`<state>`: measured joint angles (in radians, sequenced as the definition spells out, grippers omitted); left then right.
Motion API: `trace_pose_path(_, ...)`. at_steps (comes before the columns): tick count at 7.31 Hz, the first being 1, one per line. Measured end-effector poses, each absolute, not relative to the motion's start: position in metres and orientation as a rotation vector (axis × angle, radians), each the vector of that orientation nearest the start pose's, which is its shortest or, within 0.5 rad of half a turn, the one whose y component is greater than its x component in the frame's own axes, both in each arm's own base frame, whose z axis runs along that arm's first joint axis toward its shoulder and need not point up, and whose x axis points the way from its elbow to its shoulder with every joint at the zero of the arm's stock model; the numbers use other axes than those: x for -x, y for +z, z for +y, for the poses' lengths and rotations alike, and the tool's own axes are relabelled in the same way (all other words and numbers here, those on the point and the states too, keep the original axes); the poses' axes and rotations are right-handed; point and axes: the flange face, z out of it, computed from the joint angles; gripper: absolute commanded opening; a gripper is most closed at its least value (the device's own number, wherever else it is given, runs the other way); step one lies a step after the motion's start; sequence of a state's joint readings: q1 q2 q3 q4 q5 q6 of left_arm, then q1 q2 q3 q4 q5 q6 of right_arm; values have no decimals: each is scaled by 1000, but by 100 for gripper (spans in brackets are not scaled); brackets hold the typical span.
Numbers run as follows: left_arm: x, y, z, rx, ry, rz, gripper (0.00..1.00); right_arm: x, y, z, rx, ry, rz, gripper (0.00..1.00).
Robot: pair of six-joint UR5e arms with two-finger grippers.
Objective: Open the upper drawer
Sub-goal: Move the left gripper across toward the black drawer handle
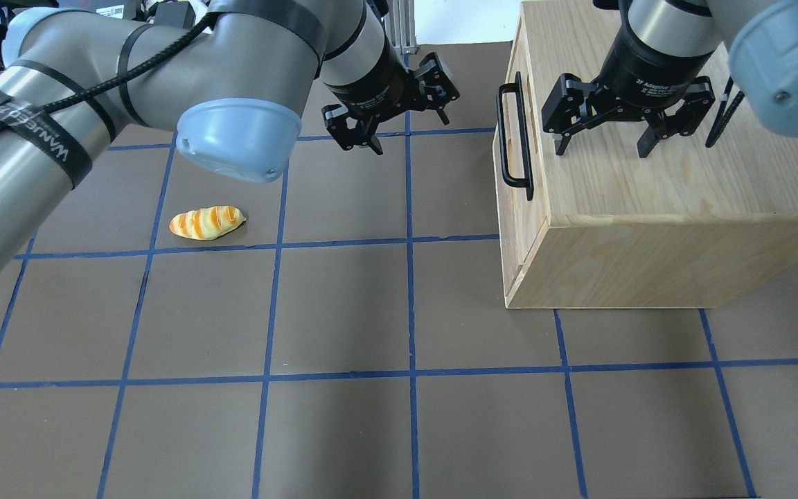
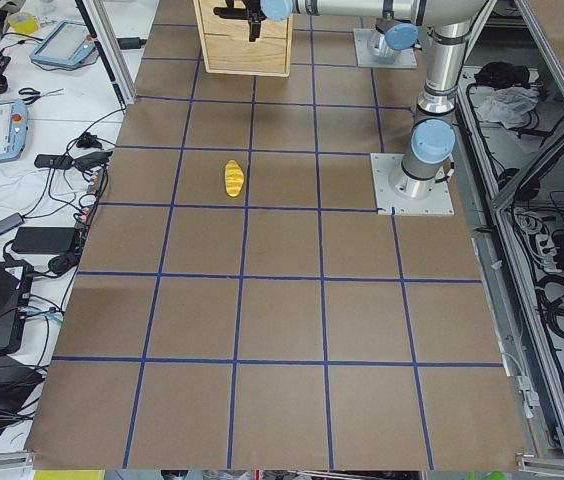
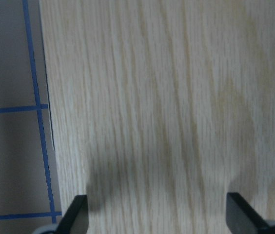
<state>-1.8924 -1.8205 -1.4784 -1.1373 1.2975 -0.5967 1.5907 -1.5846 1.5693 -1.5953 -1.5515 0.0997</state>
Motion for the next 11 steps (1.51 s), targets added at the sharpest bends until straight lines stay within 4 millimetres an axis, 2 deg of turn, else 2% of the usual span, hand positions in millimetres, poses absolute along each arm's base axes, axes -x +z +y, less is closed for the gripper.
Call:
trace_pose_path(4, 384, 422, -544, 428, -212, 3514, 100, -145, 498, -487, -124, -60, 3117, 100)
trace_pose_path(7, 392, 407, -548, 419, -197, 3515, 100, -145, 498, -487, -125, -60, 3118, 100)
trace_pose_path(11, 408, 390, -553, 311, -242, 3534, 100, -145, 498, -487, -124, -60, 3117, 100)
